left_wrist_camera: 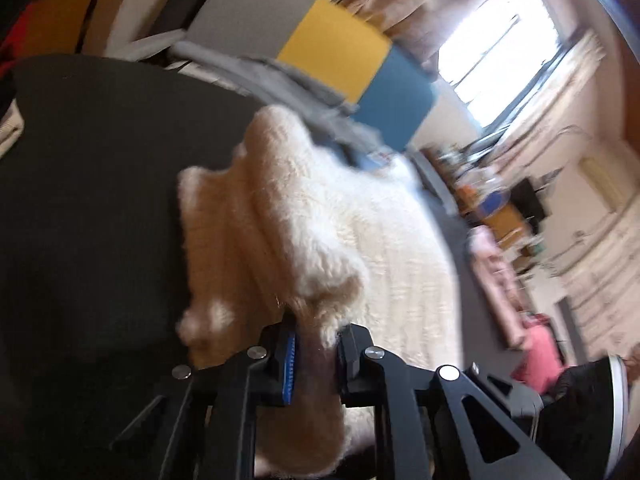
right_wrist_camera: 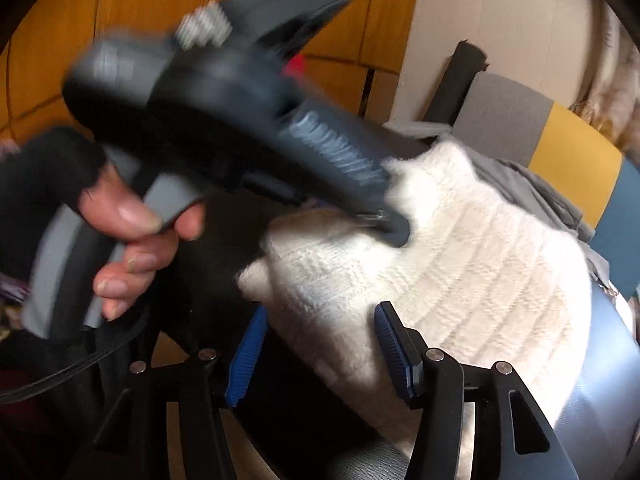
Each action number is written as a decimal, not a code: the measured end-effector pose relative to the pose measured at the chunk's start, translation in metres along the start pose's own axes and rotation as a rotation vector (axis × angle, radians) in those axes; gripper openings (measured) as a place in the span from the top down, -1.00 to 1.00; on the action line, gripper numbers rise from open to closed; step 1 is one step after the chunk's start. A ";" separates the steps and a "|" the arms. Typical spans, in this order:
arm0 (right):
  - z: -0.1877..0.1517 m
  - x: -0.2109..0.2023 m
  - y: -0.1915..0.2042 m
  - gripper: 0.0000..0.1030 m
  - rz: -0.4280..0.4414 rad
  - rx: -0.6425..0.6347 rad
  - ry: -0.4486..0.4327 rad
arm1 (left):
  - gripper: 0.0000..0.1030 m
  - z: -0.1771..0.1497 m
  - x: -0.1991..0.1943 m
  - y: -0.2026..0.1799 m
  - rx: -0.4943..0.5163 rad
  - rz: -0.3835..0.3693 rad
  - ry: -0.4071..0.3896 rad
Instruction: Fold clothes
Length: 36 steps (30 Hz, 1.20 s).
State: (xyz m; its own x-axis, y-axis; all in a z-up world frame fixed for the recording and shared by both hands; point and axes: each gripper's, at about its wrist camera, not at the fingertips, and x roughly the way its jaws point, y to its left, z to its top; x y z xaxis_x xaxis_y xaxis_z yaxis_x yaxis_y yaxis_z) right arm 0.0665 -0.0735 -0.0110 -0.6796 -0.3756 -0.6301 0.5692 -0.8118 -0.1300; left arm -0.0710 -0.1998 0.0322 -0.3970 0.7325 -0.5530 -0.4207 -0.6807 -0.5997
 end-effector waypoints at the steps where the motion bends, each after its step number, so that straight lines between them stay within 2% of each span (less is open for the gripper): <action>1: -0.001 -0.007 -0.007 -0.11 -0.015 0.027 -0.022 | 0.78 0.002 -0.007 0.003 -0.025 -0.048 -0.027; 5: -0.014 -0.035 -0.048 -0.11 -0.043 0.205 -0.063 | 0.80 0.001 -0.037 0.012 -0.099 -0.208 -0.118; 7: -0.029 -0.040 -0.066 -0.11 -0.035 0.292 -0.055 | 0.80 -0.004 -0.041 0.019 -0.110 -0.223 -0.136; 10: -0.048 -0.031 -0.075 -0.12 -0.013 0.360 -0.012 | 0.79 -0.022 -0.039 0.046 -0.153 -0.144 -0.124; 12: -0.055 -0.028 -0.069 -0.13 -0.013 0.357 0.014 | 0.79 -0.037 -0.026 0.073 -0.213 -0.083 -0.085; 14: -0.055 -0.023 -0.058 -0.13 -0.009 0.322 0.024 | 0.76 -0.047 -0.019 0.088 -0.257 -0.090 -0.081; 16: -0.049 -0.021 -0.057 -0.13 0.008 0.291 0.009 | 0.75 -0.045 -0.020 0.089 -0.269 -0.084 -0.095; 19: -0.034 -0.033 -0.069 -0.13 -0.007 0.297 -0.102 | 0.74 -0.046 -0.018 0.087 -0.256 -0.075 -0.119; 21: -0.020 -0.029 -0.074 -0.12 -0.016 0.303 -0.115 | 0.74 -0.045 -0.017 0.088 -0.259 -0.077 -0.120; 25: 0.024 0.010 -0.094 -0.11 -0.039 0.304 -0.064 | 0.73 -0.049 -0.020 0.088 -0.253 -0.070 -0.120; 28: 0.039 0.039 -0.110 -0.13 0.003 0.377 -0.016 | 0.73 -0.053 -0.019 0.086 -0.246 -0.061 -0.120; 29: 0.043 0.052 -0.109 -0.15 0.007 0.363 0.009 | 0.73 -0.052 -0.018 0.086 -0.243 -0.055 -0.120; 32: 0.050 0.086 -0.088 -0.17 -0.053 0.220 0.104 | 0.72 -0.051 -0.018 0.086 -0.245 -0.040 -0.134; 33: 0.052 0.093 -0.086 -0.17 -0.054 0.208 0.114 | 0.71 -0.051 -0.022 0.087 -0.256 -0.034 -0.146; 36: 0.047 0.089 -0.094 -0.18 -0.008 0.263 0.066 | 0.61 -0.054 -0.040 0.086 -0.284 -0.001 -0.203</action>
State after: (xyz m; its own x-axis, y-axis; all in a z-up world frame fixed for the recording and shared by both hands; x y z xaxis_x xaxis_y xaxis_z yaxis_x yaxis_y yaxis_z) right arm -0.0699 -0.0515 -0.0191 -0.6470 -0.3453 -0.6798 0.4182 -0.9062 0.0623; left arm -0.0476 -0.2868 -0.0284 -0.5632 0.6974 -0.4432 -0.1888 -0.6308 -0.7526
